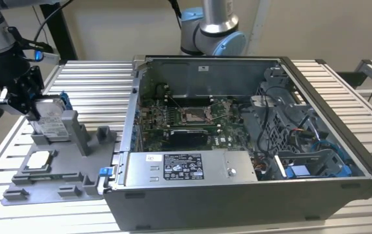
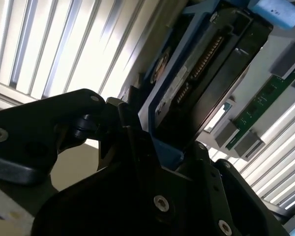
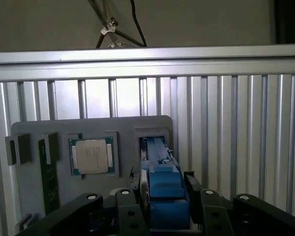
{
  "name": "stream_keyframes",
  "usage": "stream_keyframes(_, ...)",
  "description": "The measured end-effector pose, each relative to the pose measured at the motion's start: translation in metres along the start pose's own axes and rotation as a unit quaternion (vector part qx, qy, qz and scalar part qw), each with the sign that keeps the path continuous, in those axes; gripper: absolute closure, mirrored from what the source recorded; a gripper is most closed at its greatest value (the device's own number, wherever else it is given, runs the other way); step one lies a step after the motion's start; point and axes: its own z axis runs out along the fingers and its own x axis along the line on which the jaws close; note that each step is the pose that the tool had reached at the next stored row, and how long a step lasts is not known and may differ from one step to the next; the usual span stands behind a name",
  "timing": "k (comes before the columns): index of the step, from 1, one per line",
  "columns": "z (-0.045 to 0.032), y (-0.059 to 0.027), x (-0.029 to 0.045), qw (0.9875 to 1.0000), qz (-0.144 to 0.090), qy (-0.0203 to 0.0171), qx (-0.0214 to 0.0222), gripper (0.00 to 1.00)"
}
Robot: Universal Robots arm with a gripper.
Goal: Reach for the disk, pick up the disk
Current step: 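Pick up the disk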
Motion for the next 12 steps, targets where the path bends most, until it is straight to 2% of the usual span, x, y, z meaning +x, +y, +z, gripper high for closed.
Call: stream_keyframes(12, 0.0008, 0.0001, 0.0, 1.0, 0.0, 0.0, 0.0002, 0.0)
